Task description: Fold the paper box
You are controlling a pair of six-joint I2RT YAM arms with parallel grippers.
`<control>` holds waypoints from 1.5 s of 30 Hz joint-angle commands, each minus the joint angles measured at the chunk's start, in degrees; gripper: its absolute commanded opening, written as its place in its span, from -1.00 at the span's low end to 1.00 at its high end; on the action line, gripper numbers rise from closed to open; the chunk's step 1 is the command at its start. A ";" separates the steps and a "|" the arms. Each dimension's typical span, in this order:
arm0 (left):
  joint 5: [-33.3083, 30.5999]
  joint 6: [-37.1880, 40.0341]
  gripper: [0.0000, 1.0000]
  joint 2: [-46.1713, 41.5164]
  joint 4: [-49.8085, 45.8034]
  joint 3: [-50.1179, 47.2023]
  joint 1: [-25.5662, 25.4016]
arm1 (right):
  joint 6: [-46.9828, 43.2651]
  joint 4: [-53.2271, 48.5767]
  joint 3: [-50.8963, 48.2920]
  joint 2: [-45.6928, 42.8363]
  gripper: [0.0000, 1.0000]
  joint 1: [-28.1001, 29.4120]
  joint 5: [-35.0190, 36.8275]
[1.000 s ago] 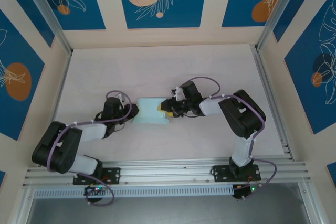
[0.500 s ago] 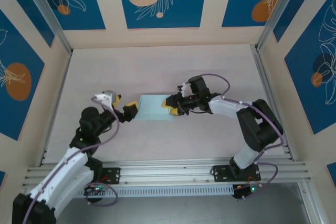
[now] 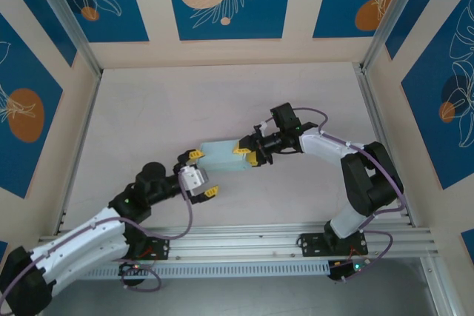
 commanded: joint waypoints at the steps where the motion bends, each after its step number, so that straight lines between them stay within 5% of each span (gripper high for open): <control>1: -7.22 9.06 0.99 3.93 -2.74 4.19 -3.37 | 0.24 -6.18 1.45 -0.73 -0.39 -0.41 -4.39; 7: -22.19 13.11 0.95 12.55 -1.10 7.60 -8.48 | -0.91 -8.80 1.38 -1.26 -0.38 -0.71 -5.18; 10: -25.60 13.80 0.93 15.66 -2.80 9.88 -10.09 | -1.27 -9.18 0.92 -1.04 -0.37 -0.95 -5.79; 14: -27.56 12.67 0.65 17.23 -2.58 11.25 -10.66 | -2.40 -10.35 0.43 -0.57 -0.31 -1.17 -6.32; 21: -20.83 8.68 0.17 14.61 -12.66 15.61 -10.62 | -6.01 -13.54 -0.27 -1.77 0.10 -3.68 -5.63; 28: -11.84 1.32 0.06 18.44 -32.97 25.58 -9.66 | -8.14 -11.33 -5.96 -6.29 0.51 -12.94 -5.60; 31: -10.80 -0.41 -0.44 22.32 -34.50 27.66 -8.70 | -7.30 -8.67 -8.77 -8.66 0.54 -16.15 -6.39; 38: -5.91 -0.17 -0.32 28.21 -33.73 32.47 -5.65 | -8.21 -9.80 -9.30 -13.90 0.63 -20.02 -3.86; 45: 4.37 -1.42 0.66 27.25 -25.69 31.17 -5.82 | -10.85 -12.41 -9.10 -14.64 0.62 -19.63 -0.41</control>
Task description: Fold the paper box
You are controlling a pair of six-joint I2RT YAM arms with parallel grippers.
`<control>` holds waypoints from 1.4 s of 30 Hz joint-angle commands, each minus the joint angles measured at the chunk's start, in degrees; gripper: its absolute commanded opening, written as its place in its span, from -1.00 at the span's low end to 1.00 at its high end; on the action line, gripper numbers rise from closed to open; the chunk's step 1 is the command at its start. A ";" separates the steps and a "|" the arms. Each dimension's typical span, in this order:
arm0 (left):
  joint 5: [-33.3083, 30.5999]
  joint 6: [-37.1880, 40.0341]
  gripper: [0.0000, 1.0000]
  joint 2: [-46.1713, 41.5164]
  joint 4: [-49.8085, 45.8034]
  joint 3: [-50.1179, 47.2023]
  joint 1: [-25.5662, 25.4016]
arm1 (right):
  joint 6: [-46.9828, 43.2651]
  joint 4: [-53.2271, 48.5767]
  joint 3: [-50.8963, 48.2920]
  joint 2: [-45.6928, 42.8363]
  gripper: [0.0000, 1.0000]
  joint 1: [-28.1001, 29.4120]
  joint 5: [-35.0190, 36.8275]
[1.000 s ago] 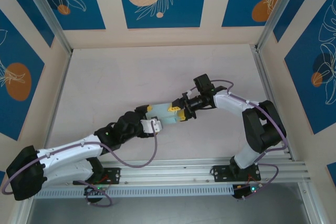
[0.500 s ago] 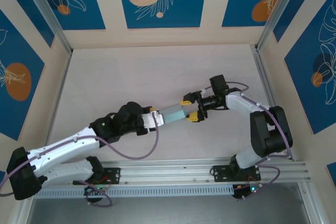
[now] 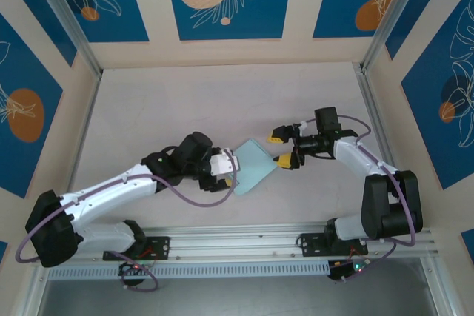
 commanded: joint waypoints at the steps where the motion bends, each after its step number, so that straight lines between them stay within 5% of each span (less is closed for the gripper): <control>1: 4.96 -2.30 0.77 -0.23 4.03 0.09 0.08 | -3.69 -4.70 0.00 -2.10 0.62 -0.61 2.82; 5: -5.48 -14.11 0.79 5.36 5.09 0.77 0.08 | -9.45 -7.94 2.10 -2.65 0.62 -0.33 8.09; 8: -14.13 -30.81 0.79 9.39 6.74 0.24 0.24 | -15.38 -10.63 5.60 -0.87 0.63 1.41 15.75; 12: -17.56 -50.53 0.81 13.20 10.97 -2.09 0.72 | -19.83 -9.73 8.33 2.22 0.65 2.17 21.37; 16: -18.82 -60.62 0.81 14.49 14.92 -3.92 1.37 | -21.79 -7.57 10.42 6.08 0.65 3.69 25.40; 23: -10.83 -71.16 0.48 16.33 27.62 -10.82 5.35 | -25.85 -4.73 16.49 16.96 0.65 7.53 28.73; 29: -9.58 -72.48 0.19 18.78 28.35 -12.37 6.46 | -27.51 -3.42 19.23 24.52 0.66 9.11 28.02; 35: -7.05 -75.95 -0.33 19.23 33.91 -17.98 10.62 | -25.29 1.00 15.88 25.66 0.65 9.44 24.26; 42: -3.90 -77.51 -0.59 18.75 37.43 -21.86 14.46 | -23.12 3.24 14.30 25.59 0.65 12.23 24.04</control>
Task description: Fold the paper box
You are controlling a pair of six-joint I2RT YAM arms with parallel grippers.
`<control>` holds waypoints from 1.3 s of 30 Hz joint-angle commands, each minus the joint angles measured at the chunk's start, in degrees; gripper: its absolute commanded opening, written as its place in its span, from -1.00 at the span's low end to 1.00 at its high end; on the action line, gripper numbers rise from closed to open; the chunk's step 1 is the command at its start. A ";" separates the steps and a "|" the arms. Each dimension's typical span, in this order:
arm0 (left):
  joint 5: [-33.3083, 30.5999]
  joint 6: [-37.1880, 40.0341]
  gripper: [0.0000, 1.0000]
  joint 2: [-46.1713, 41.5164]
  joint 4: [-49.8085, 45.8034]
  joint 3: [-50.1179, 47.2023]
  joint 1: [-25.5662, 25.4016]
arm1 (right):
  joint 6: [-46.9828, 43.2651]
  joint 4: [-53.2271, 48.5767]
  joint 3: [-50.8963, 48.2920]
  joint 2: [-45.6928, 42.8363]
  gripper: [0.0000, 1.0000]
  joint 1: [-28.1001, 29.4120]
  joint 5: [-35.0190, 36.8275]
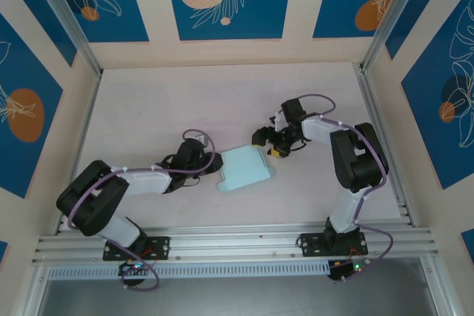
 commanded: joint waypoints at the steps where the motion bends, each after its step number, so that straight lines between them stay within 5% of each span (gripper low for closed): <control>1: 0.49 -0.78 -0.65 0.85 -4.58 -3.75 2.87 | 1.64 1.99 -1.28 -0.05 0.65 1.79 -1.95; 8: 2.09 -1.52 -0.90 0.35 -3.87 -6.74 7.70 | 6.65 8.14 -5.49 -0.94 0.65 4.23 -3.85; 16: 3.81 -3.19 -0.89 0.46 -1.08 -7.96 8.63 | 13.47 15.54 -9.88 -5.59 0.66 7.84 -5.64; 30: 1.04 -0.77 -0.82 -4.89 -6.13 -4.99 8.69 | 1.80 -0.83 2.05 -15.36 0.71 11.27 7.81; 35: 1.13 -0.70 -0.81 -4.82 -4.87 -3.98 8.62 | -5.30 -8.67 7.52 -18.48 0.78 16.69 21.22; 39: 0.60 -1.12 -0.81 -4.54 -4.68 -3.26 8.63 | -1.56 -9.89 8.20 -16.67 0.78 14.59 18.85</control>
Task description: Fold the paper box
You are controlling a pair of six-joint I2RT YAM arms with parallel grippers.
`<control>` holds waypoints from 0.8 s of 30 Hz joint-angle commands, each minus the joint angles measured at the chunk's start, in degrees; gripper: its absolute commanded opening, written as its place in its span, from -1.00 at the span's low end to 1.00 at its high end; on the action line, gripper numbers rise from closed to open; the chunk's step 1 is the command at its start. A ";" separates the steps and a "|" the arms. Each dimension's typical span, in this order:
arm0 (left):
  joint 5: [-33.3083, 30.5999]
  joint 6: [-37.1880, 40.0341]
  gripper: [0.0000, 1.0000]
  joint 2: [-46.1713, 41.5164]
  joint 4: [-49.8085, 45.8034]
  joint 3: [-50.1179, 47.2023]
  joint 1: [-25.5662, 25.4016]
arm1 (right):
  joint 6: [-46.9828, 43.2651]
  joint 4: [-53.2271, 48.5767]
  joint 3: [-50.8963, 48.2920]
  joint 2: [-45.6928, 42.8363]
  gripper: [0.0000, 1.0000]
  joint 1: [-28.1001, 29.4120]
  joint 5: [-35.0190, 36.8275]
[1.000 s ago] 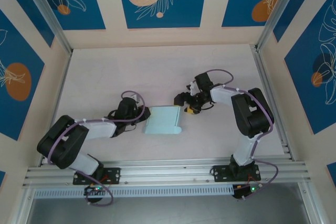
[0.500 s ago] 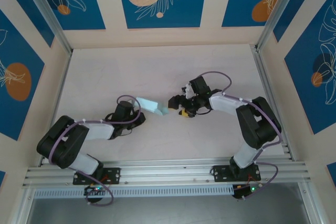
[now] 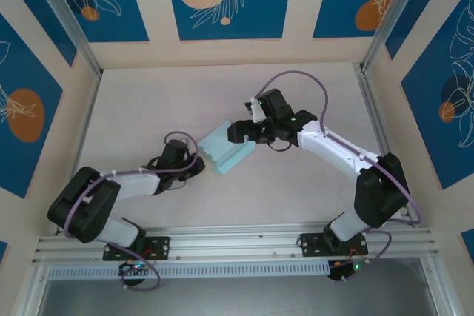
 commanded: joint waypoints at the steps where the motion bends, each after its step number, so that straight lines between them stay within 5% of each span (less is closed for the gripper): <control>1: -1.83 -0.10 -0.81 -0.78 -0.08 1.12 0.30 | -0.56 -4.92 0.79 1.53 0.78 -1.77 2.79; 6: -6.40 -2.15 -0.60 -4.92 -2.48 -0.38 0.28 | -2.21 -5.62 4.13 6.98 0.78 -2.70 2.84; 9: -9.10 -0.09 -0.01 -7.70 -7.01 1.69 0.36 | -2.86 -4.90 7.02 11.77 0.78 -5.52 -1.35; 14: -10.69 3.15 0.61 -6.43 -10.87 6.72 0.57 | -5.42 -4.28 14.14 20.60 0.77 -8.70 -8.25; 24: -5.75 0.91 0.60 5.72 -5.10 9.86 0.54 | -8.58 -5.55 22.52 34.72 0.65 -10.69 -17.33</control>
